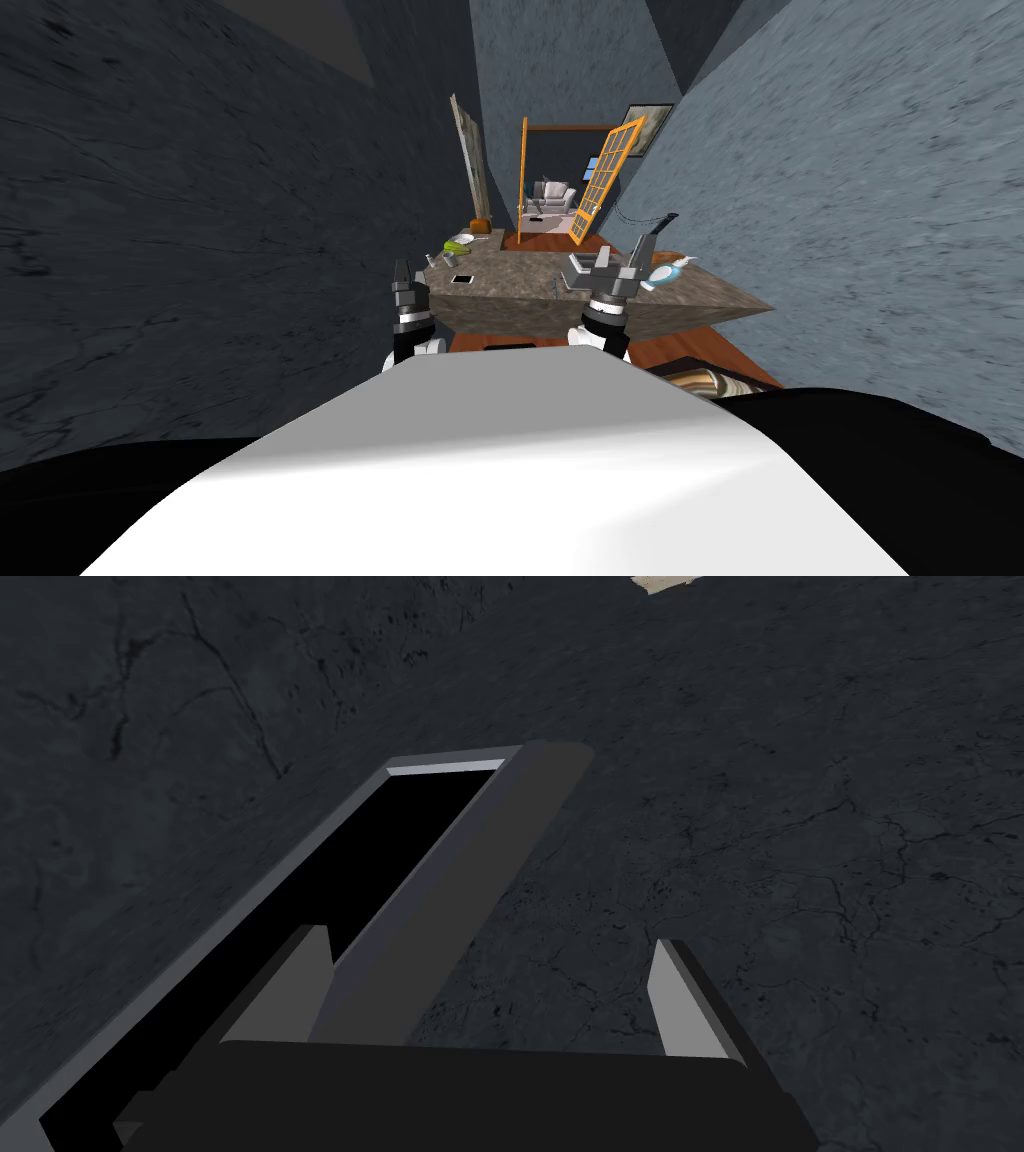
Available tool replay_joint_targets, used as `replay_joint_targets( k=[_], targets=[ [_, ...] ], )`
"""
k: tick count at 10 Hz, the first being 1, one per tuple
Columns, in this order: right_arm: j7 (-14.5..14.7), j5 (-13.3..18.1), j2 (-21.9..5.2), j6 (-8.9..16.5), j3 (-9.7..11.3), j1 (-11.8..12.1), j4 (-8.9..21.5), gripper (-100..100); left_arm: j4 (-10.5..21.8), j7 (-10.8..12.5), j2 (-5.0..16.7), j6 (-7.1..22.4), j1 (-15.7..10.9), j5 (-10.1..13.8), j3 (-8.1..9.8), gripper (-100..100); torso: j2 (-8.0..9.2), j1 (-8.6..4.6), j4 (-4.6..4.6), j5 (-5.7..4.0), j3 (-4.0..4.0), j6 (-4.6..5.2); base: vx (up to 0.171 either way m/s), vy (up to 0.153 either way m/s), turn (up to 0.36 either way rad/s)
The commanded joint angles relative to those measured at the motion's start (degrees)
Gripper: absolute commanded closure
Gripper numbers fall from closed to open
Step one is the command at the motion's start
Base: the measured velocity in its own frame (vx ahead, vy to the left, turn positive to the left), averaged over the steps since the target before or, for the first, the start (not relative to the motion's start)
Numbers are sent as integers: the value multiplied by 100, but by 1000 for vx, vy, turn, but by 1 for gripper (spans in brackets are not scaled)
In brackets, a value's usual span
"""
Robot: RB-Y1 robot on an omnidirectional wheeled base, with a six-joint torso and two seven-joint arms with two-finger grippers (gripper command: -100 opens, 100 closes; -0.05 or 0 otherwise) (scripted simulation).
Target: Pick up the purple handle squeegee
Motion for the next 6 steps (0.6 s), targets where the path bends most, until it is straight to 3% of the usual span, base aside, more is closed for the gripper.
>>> replay_joint_targets(
  k=[1, 6],
  targets=[
    [-10, -45, -220, -13, 23, 46, 81, -100, 0, 0, 0, 0, 0, 0, 0, 0, 0, 0, 0, 0, 0, 0, -9, 8, 32],
    [-71, -300, -1044, -91, 167, 321, 514, -100, 0, 0, 0, 0, 0, 0, 0, 0, 12, 9, 3, 2, 7, 0, -28, 28, 40]
  ],
)
